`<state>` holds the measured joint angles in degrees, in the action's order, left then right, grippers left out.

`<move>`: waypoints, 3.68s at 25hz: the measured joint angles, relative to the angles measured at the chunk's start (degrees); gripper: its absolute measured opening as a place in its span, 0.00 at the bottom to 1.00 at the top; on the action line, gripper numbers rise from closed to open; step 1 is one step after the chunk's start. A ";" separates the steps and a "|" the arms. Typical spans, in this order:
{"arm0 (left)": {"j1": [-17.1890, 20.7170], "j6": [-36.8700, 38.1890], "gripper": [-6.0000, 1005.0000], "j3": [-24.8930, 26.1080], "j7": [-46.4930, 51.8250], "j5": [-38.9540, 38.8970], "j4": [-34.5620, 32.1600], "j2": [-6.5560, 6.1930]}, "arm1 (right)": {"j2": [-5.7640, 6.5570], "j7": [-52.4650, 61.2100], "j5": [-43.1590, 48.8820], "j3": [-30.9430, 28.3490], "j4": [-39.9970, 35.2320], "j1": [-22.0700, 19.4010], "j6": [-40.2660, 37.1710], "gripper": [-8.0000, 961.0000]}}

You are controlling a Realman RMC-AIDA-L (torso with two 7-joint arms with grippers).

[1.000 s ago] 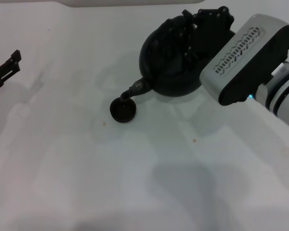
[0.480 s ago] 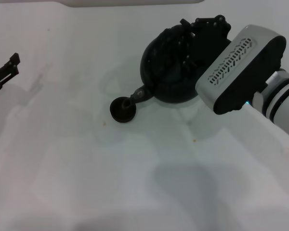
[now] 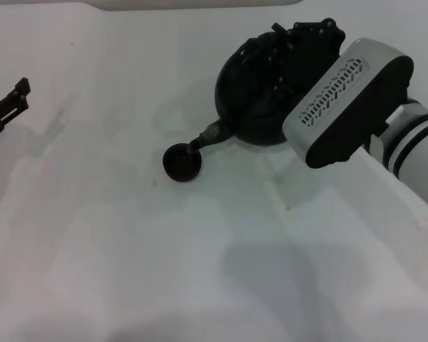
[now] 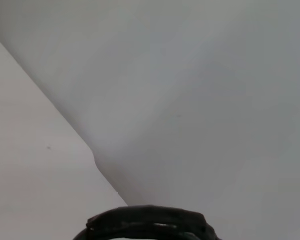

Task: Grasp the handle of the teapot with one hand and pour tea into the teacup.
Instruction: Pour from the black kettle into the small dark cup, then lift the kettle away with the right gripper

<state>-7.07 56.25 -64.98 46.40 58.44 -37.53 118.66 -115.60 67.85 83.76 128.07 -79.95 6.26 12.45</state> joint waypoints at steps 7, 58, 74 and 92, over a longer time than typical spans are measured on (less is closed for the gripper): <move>-0.33 0.01 0.88 0.29 -0.10 0.00 0.00 -0.04 | -0.11 -1.84 -0.17 1.61 0.23 0.89 3.09 0.12; -1.92 -1.01 0.88 0.76 -0.34 -0.39 0.55 -0.18 | -0.23 -7.29 0.45 4.38 0.94 2.11 6.52 0.12; -2.42 -1.60 0.88 1.27 -0.97 -0.01 0.53 -0.18 | -0.26 -7.30 0.53 4.38 0.94 2.09 6.54 0.12; -1.96 -1.59 0.88 1.36 -1.68 0.00 0.67 -0.18 | 0.21 -6.79 -5.08 2.34 -0.01 1.88 0.63 0.12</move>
<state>-9.03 54.66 -63.63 44.72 58.45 -36.86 118.47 -115.39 61.07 78.68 130.41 -79.96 8.14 13.08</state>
